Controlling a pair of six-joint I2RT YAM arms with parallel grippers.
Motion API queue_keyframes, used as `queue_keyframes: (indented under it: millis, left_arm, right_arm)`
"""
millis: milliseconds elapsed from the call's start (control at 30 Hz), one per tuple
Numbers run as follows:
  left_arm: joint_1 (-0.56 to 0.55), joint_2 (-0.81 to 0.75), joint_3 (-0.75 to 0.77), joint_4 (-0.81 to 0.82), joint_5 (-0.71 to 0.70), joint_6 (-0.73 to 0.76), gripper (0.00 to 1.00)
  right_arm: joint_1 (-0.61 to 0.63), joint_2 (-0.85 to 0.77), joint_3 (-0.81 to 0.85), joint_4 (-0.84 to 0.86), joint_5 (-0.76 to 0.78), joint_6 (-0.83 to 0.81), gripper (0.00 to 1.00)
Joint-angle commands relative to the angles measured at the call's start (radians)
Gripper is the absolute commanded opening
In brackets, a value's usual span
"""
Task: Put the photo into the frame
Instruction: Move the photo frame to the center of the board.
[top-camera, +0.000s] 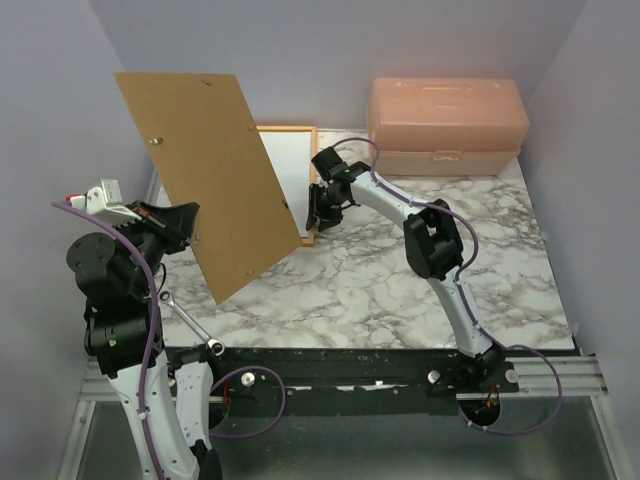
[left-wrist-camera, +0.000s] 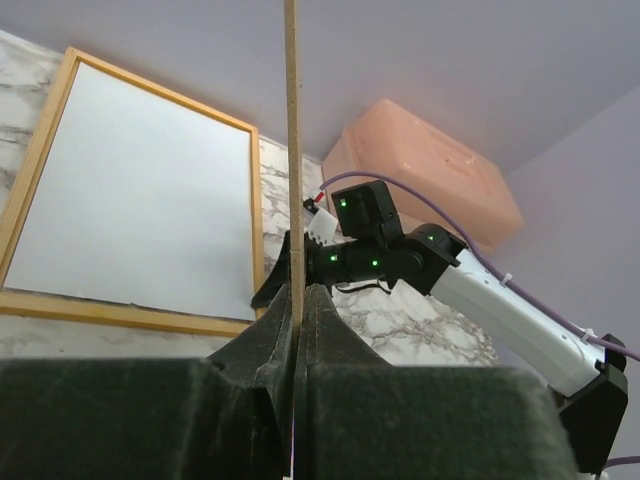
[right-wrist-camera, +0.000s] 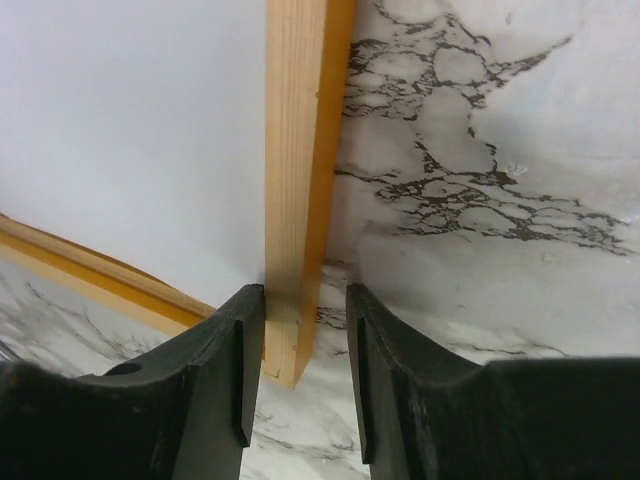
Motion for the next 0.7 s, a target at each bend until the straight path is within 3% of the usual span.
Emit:
queue_keyframes:
  millis: [0,167,233,400,667]
  left_arm:
    - [0.006,-0.024,-0.026,0.072,0.017,0.007,0.0]
    - [0.006,-0.032,-0.053,0.072,0.038,0.002,0.0]
    - [0.007,-0.034,-0.065,0.072,0.046,0.001,0.0]
    - [0.006,-0.037,-0.097,0.057,0.075,0.013,0.0]
    - [0.006,-0.037,-0.136,0.036,0.123,0.027,0.0]
  right_arm:
    - [0.019,0.049,0.026,-0.087,0.138,-0.004,0.39]
    - [0.018,-0.002,-0.063,-0.053,0.137,-0.016,0.14]
    - [0.019,-0.025,-0.097,-0.051,0.131,-0.022,0.09]
    - [0.019,-0.109,-0.222,-0.054,0.148,-0.038,0.01]
    - [0.019,-0.325,-0.532,-0.025,0.183,-0.063,0.01]
